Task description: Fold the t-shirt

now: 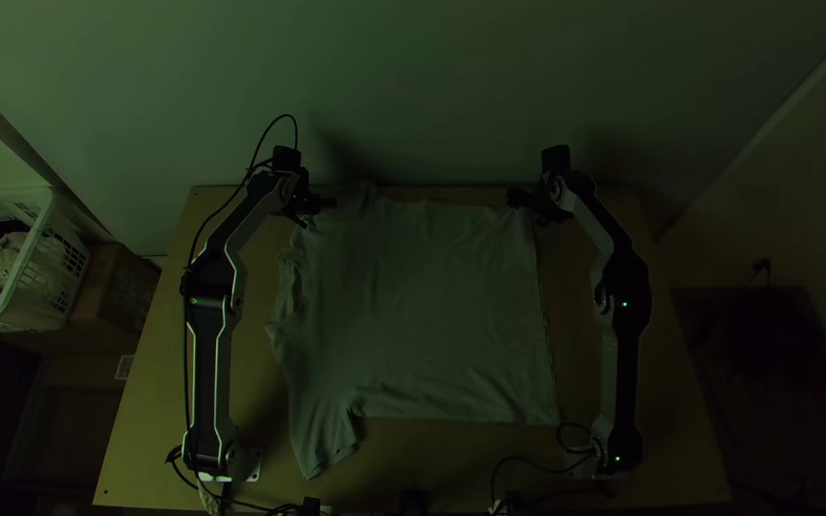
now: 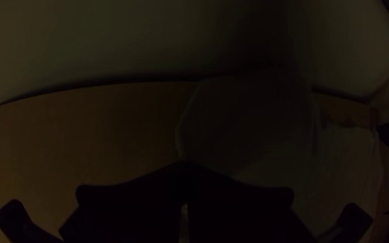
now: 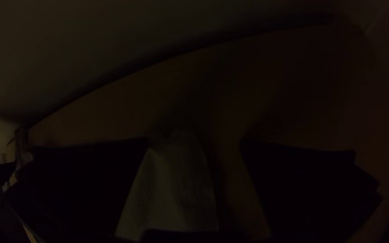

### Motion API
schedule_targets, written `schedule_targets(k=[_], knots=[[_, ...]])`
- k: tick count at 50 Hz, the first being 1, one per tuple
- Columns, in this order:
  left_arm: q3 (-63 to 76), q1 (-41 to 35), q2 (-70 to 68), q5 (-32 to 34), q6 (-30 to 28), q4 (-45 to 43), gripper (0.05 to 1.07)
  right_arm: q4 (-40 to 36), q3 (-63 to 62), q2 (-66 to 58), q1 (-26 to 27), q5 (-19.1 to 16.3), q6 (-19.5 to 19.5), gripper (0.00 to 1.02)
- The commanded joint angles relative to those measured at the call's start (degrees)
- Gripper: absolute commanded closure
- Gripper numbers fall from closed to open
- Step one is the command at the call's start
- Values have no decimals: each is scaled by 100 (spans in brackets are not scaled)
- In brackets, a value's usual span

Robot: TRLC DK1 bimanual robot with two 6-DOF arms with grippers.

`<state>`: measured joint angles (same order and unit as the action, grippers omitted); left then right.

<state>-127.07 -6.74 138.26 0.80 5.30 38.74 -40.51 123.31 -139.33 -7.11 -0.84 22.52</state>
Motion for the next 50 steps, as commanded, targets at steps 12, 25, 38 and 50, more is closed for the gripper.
schedule_targets(k=[12,25,38,50], knots=[[191,77,-185,17,-47,266,105,-176,387,-376,-106,-83,138,99],[235,182,-282,17,-29,257,105,-379,449,-270,-159,-48,77,99],[244,261,-695,17,-55,-16,105,-326,563,2,-88,111,-38,99],[578,279,-1081,61,-11,37,105,-440,378,345,-62,269,-143,99]])
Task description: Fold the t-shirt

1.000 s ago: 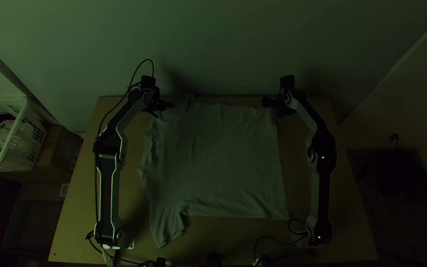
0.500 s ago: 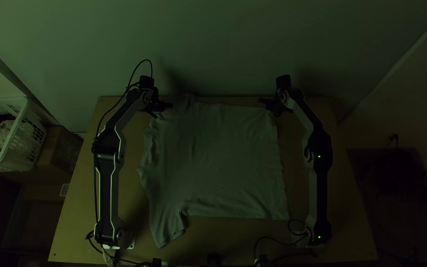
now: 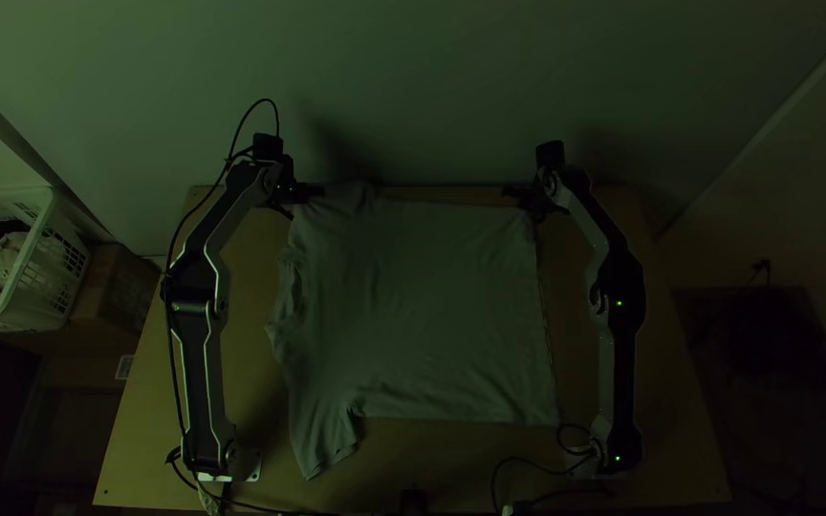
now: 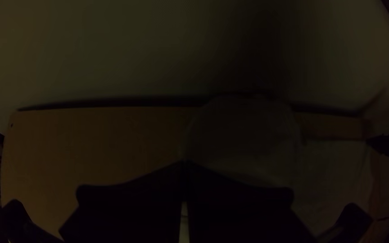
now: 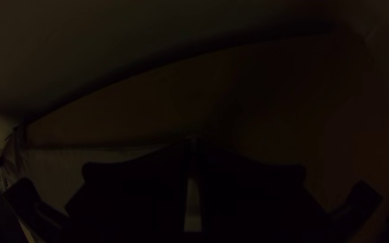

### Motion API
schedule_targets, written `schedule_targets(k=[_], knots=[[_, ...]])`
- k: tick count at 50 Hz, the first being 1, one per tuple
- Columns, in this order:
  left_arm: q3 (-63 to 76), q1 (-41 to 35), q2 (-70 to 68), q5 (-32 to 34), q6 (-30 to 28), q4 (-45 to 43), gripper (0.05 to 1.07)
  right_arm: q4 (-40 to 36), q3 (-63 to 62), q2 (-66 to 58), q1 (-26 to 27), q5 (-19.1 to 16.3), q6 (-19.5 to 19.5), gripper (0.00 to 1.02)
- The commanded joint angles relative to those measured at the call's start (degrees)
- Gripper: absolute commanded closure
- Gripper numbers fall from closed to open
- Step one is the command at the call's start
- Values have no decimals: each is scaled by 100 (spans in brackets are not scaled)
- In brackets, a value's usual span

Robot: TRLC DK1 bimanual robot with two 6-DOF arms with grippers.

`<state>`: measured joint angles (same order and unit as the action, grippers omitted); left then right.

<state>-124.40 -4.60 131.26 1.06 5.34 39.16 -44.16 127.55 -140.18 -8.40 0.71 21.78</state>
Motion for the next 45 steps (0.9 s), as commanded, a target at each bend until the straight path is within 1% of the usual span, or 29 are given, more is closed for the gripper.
schedule_targets(k=[1,8,18,28,45], knots=[[355,73,-408,35,-16,-13,105,-101,-72,456,76,114,-69,99],[803,109,-646,43,-16,-180,105,-172,-318,738,76,114,-51,99],[1735,117,-1147,43,-16,-725,105,-172,-872,1160,14,114,-77,99],[2491,117,-1560,52,28,-1033,105,-163,-1452,1520,-30,122,-139,99],[3466,117,-2298,61,46,-1191,105,-93,-2366,2100,-162,157,-183,99]])
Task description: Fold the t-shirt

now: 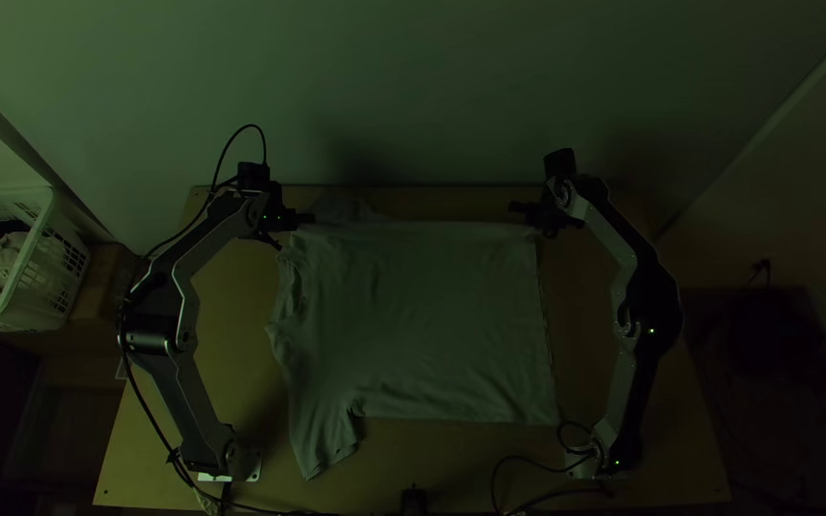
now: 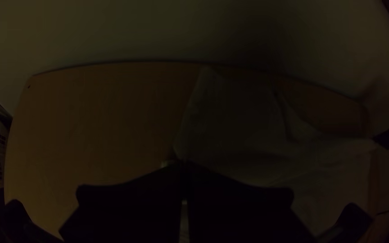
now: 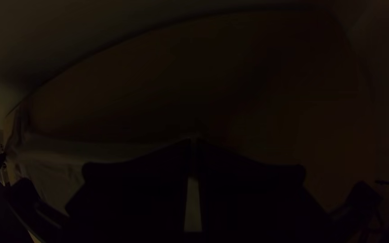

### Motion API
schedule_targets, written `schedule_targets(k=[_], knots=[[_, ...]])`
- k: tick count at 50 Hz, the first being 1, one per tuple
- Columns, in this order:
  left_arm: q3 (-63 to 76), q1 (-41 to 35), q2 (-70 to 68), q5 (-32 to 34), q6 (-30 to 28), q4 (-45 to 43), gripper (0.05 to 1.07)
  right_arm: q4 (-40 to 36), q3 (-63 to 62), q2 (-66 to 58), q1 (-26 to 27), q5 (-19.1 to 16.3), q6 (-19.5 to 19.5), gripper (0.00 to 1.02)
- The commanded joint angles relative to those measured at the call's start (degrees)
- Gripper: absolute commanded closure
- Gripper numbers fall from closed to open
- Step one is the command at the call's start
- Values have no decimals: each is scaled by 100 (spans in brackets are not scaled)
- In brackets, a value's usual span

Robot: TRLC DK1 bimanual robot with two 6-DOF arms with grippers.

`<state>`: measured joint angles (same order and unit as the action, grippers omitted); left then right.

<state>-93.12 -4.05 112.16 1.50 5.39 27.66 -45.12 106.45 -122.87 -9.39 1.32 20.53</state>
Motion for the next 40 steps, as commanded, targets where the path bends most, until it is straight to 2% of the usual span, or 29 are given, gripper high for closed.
schedule_targets(k=[1,21,40], knots=[[400,63,-440,26,41,-50,105,12,-309,413,-81,105,-58,99],[1745,-43,-1416,26,164,-358,105,557,-1909,1397,-380,307,-67,99],[3002,-148,-2339,17,191,-621,105,926,-3060,2092,-450,439,-58,99]])
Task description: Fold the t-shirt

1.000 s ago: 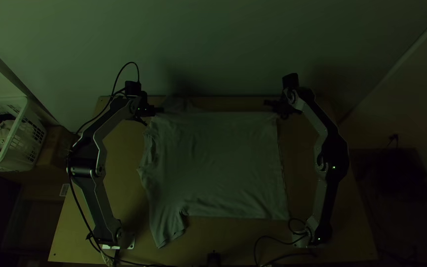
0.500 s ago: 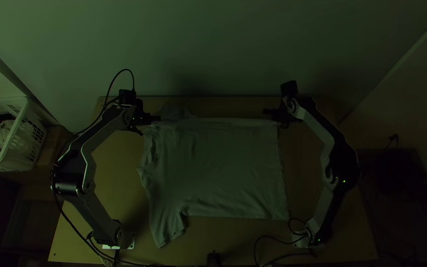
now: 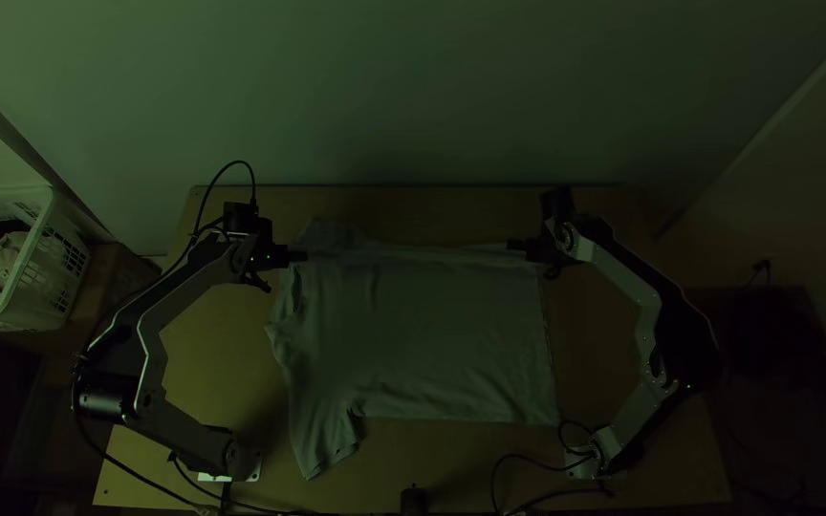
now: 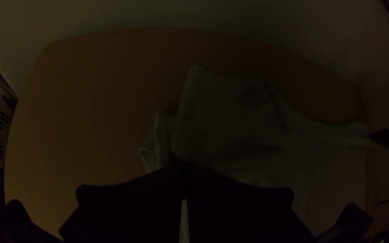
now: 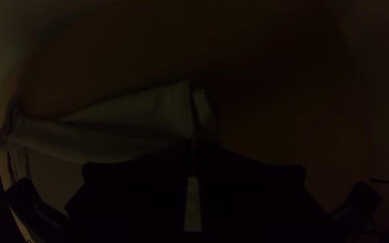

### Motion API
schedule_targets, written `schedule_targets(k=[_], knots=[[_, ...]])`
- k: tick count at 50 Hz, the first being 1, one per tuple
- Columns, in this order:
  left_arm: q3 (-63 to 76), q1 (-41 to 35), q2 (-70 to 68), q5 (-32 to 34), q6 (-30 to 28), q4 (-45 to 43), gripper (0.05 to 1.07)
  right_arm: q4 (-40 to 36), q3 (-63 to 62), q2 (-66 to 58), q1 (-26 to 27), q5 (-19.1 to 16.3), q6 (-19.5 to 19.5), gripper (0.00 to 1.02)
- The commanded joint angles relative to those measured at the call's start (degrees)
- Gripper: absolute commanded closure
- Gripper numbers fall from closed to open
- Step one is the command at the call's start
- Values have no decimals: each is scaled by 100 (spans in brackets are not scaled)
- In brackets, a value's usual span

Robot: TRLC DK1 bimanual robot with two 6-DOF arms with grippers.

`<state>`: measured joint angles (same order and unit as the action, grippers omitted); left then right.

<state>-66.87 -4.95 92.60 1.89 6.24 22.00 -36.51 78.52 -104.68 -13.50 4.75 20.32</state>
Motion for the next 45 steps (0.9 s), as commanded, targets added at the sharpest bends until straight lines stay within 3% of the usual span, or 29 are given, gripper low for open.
schedule_targets(k=[1,23,26,28,29,32,33,35,36,45], knots=[[438,-67,-427,-22,105,-64,105,74,-311,299,-39,105,-36,99],[1598,-155,-1033,-13,246,-249,105,259,-1085,730,-48,149,-10,99],[1677,-164,-1095,-13,343,-249,97,250,-1216,836,-39,140,7,98],[1713,-173,-1156,75,369,-196,77,259,-1304,950,-39,140,7,89],[1739,-173,-1191,206,369,-196,63,259,-1348,1003,-39,140,7,79],[1774,-129,-1279,505,369,-126,16,259,-1498,1196,-21,140,-1,37],[1765,-120,-1306,637,360,-55,8,259,-1550,1284,-13,140,-1,24],[1730,-23,-1341,830,369,41,9,259,-1647,1477,-4,140,-10,8],[1704,29,-1393,892,369,112,9,259,-1691,1565,5,140,-19,6],[1651,214,-2114,954,193,331,9,215,-1946,2338,119,105,-177,4]])
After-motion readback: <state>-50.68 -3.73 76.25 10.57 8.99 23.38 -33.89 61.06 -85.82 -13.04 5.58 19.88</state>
